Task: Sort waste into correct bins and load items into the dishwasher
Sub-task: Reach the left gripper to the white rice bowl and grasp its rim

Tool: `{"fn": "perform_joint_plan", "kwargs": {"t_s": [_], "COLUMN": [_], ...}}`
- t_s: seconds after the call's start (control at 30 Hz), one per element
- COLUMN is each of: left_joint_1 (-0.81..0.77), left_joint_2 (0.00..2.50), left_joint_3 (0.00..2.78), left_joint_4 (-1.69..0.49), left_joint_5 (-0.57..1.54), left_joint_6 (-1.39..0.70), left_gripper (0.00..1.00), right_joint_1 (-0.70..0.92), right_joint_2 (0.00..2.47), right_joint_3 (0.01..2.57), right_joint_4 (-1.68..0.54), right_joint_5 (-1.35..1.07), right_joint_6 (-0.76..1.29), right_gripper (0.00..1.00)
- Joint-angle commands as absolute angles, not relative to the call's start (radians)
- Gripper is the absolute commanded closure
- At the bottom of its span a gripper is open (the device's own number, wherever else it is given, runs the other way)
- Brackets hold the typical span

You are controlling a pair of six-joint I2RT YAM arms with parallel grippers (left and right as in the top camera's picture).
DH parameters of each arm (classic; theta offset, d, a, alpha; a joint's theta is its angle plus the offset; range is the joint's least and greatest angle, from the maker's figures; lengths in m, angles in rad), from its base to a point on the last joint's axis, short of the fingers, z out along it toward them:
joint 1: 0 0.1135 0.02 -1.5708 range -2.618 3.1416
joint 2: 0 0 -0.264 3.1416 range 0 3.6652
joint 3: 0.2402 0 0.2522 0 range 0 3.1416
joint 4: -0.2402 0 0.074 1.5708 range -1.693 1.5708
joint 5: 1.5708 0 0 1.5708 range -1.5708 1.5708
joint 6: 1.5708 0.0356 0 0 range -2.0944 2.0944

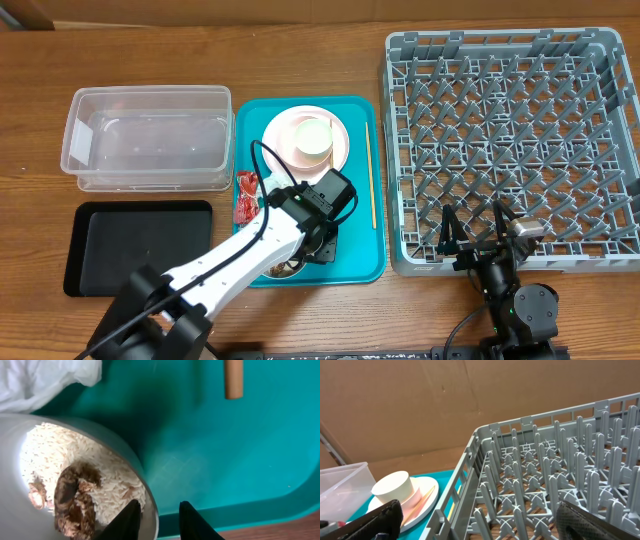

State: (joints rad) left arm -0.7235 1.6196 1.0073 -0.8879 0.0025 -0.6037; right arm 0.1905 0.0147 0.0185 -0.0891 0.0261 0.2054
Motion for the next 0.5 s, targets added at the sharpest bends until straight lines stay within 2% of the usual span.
{"fn": "perform_joint_plan", "kwargs": {"t_s": [0.0, 0.3, 0.47], "left_joint_1": [-0.728, -0.728, -0.728], "left_joint_2": [1.646, 1.651, 1.652], "left_joint_3": [1.001, 1.001, 1.001], "left_joint_4": [-0.884, -0.865, -0.859], "left_joint_5": [-0.010, -0.013, -0.027], "left_joint_6": [-0.614, -0.613, -0.613], "left_gripper": [0.72, 0.77, 0.86], "right_joint_1": [0.187, 0.187, 0.187], "right_joint_2": [0.003, 0.003, 0.003], "right_joint_3": [0.008, 0.008, 0.008], "right_joint_4": [-0.081, -0.081, -0.081], "right_joint_5": [0.027, 0.027, 0.027], "right_joint_6": [0.201, 0.201, 0.201], "right_gripper": [0.00, 0.00, 0.00]}}
